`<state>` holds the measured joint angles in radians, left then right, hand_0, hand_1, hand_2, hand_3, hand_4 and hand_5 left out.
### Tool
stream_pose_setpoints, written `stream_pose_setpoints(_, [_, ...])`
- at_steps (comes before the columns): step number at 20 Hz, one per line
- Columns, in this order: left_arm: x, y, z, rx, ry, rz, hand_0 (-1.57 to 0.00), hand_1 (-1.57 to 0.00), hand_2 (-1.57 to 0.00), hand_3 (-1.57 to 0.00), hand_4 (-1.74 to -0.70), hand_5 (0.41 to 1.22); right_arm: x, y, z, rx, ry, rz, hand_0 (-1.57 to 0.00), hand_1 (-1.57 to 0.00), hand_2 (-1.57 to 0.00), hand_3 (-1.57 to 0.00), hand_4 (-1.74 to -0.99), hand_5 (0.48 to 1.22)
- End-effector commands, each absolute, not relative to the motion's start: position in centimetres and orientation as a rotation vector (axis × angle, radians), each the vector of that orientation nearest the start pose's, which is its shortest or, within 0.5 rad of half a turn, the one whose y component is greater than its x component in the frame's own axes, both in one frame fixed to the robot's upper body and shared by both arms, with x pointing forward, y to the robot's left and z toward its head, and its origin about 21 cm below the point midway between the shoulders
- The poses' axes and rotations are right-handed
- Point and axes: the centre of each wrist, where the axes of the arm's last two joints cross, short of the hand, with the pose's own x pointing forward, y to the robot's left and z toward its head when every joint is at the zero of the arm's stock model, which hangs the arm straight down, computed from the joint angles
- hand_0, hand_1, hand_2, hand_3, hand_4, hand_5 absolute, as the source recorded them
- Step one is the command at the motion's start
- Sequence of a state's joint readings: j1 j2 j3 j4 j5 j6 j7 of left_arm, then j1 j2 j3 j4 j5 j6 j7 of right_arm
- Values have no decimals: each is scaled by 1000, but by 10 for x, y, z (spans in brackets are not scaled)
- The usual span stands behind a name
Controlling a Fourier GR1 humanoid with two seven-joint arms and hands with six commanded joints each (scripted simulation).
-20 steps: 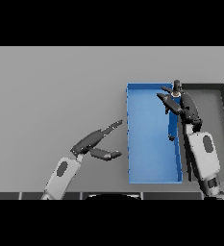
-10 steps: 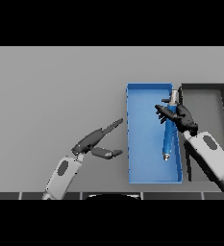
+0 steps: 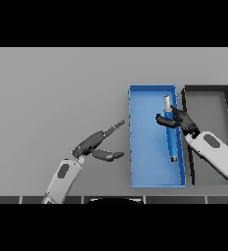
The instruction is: Pick up the blue pipe and place it into the blue bin.
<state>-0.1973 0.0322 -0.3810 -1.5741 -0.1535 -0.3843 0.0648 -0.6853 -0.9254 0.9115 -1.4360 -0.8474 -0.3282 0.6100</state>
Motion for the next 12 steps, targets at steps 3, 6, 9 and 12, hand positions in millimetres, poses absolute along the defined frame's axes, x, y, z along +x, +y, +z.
stream_pose_setpoints(3, [266, 123, 38, -431, -1559, -876, 1, 1, 1, 1, -930, 496, 320, -246, 105, -212, -828, 543, -59, -55, -53, -15, -1144, 759])
stream_pose_setpoints(6, [264, 124, 36, -433, -1566, -872, 1, 1, 1, 1, -932, 497, 320, -245, 104, -220, -825, 571, -30, -28, -27, -7, -1099, 725])
stream_pose_setpoints(9, [268, 120, 42, -425, -1569, -875, 1, 1, 1, 1, -930, 496, 319, -245, 106, -216, -830, 612, -19, -17, -17, -4, -1084, 713])
stream_pose_setpoints(12, [273, 117, 41, -411, -1562, -877, 1, 1, 1, 1, -930, 495, 320, -247, 106, -215, -833, 616, -19, -17, -17, -4, -1084, 714])
